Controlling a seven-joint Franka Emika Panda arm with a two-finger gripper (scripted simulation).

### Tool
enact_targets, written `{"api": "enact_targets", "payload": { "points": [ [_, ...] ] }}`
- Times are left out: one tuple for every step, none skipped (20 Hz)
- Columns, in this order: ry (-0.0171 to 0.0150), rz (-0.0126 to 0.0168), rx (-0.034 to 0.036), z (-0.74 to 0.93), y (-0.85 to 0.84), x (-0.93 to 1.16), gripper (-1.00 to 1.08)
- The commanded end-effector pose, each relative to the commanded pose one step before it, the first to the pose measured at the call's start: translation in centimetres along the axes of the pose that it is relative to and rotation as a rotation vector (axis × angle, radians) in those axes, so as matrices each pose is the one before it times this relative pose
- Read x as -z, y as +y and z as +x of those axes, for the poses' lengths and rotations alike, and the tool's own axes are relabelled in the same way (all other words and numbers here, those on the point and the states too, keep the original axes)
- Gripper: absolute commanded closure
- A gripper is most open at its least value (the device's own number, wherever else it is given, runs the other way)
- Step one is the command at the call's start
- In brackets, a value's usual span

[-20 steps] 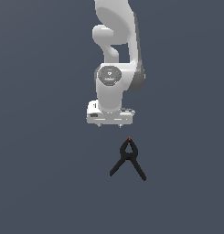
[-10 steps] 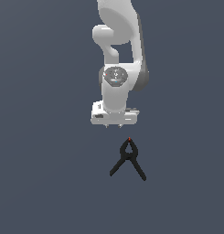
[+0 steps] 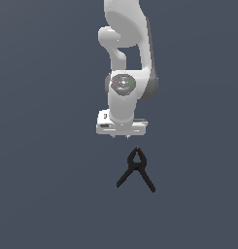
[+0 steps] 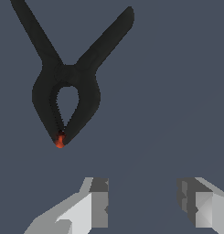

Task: Pick up the object and move it to a goal position.

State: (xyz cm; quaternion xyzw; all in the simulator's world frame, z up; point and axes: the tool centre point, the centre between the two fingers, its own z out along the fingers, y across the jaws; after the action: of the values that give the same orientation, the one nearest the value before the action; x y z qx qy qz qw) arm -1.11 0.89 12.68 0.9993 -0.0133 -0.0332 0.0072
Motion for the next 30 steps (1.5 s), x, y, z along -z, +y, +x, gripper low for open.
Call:
{"api": "enact_targets", "payload": {
  "points": [
    [0.00532, -0.00435, -0.02802, 0.673, 0.048, -0.206, -0.2],
    [0.00284, -0.00222, -0.01405, 0.338, 0.016, -0.102, -0.2],
    [0.00316, -0.00246, -0.01528, 0.366, 0.011, -0.114, -0.2],
    [0.00349, -0.0027, -0.01652, 0.394, 0.006, -0.126, -0.2],
    [0.00384, -0.00295, -0.01773, 0.422, -0.003, -0.139, -0.2],
    [0.00422, -0.0032, -0.01895, 0.448, -0.012, -0.153, -0.2],
    [0.00461, -0.00345, -0.02012, 0.473, -0.024, -0.167, -0.2],
    [0.00504, -0.00371, -0.02128, 0.496, -0.037, -0.182, -0.2],
    [0.00549, -0.00396, -0.02241, 0.518, -0.054, -0.198, -0.2],
    [0.00598, -0.00421, -0.02352, 0.539, -0.072, -0.213, -0.2],
    [0.00638, -0.00437, -0.02413, 0.546, -0.091, -0.225, -0.2],
    [0.00659, -0.00438, -0.02397, 0.535, -0.109, -0.23, -0.2],
    [0.0068, -0.00437, -0.02378, 0.523, -0.126, -0.234, -0.2],
    [0.00702, -0.00434, -0.02358, 0.511, -0.143, -0.238, -0.2],
    [0.00724, -0.0043, -0.02338, 0.497, -0.16, -0.242, -0.2],
    [0.00746, -0.00425, -0.02318, 0.483, -0.177, -0.245, -0.2],
    [0.00768, -0.00418, -0.02296, 0.468, -0.193, -0.247, -0.2],
    [0.0079, -0.00409, -0.02274, 0.453, -0.209, -0.25, -0.2],
    [0.00813, -0.00399, -0.02252, 0.437, -0.225, -0.252, -0.2],
    [0.00834, -0.00387, -0.02229, 0.42, -0.241, -0.253, -0.2],
    [0.00857, -0.00374, -0.02206, 0.402, -0.256, -0.254, -0.2],
    [0.00878, -0.00359, -0.02182, 0.384, -0.271, -0.255, -0.2],
    [0.00899, -0.00342, -0.02158, 0.365, -0.286, -0.255, -0.2],
    [0.0092, -0.00324, -0.02134, 0.345, -0.3, -0.255, -0.2],
    [0.00934, -0.00303, -0.02096, 0.323, -0.311, -0.253, -0.2],
    [0.00911, -0.0027, -0.01981, 0.289, -0.31, -0.241, -0.2],
    [0.00877, -0.00236, -0.01853, 0.256, -0.304, -0.227, -0.2],
    [0.0084, -0.00205, -0.01728, 0.224, -0.296, -0.213, -0.2],
    [0.008, -0.00176, -0.01606, 0.196, -0.286, -0.199, -0.2],
    [0.00757, -0.0015, -0.01487, 0.17, -0.273, -0.185, -0.2]
  ]
}}
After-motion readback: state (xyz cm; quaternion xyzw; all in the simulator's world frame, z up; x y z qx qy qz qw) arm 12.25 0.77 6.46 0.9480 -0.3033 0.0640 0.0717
